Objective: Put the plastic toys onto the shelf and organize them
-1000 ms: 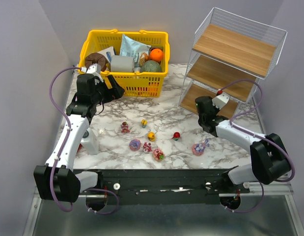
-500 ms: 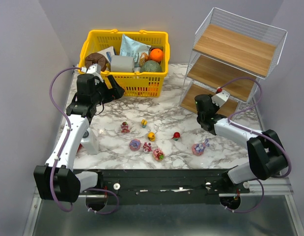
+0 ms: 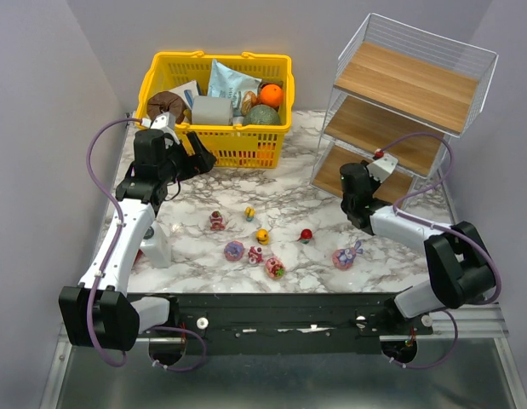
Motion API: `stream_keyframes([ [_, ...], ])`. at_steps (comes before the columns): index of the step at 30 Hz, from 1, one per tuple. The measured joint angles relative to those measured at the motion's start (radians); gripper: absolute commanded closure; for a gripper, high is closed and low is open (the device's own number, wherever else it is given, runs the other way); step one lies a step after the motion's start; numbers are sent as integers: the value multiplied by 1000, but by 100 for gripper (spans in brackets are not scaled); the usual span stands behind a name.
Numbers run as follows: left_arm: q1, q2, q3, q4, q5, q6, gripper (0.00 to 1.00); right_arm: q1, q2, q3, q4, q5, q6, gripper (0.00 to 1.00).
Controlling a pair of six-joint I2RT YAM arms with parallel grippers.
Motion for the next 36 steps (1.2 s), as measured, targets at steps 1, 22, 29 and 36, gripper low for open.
stream_keyframes([
  [1, 0, 0, 0, -1, 0, 0, 1, 0, 3, 0, 4, 3, 0, 56],
  [22, 0, -2, -4, -3, 0, 1, 1, 5, 48, 29, -43, 92, 75, 47],
  [29, 0, -12, -4, -4, 0, 5, 1, 6, 63, 55, -84, 116, 107, 37],
  [36, 0, -16, -4, -10, 0, 5, 1, 6, 63, 56, -90, 115, 108, 35],
])
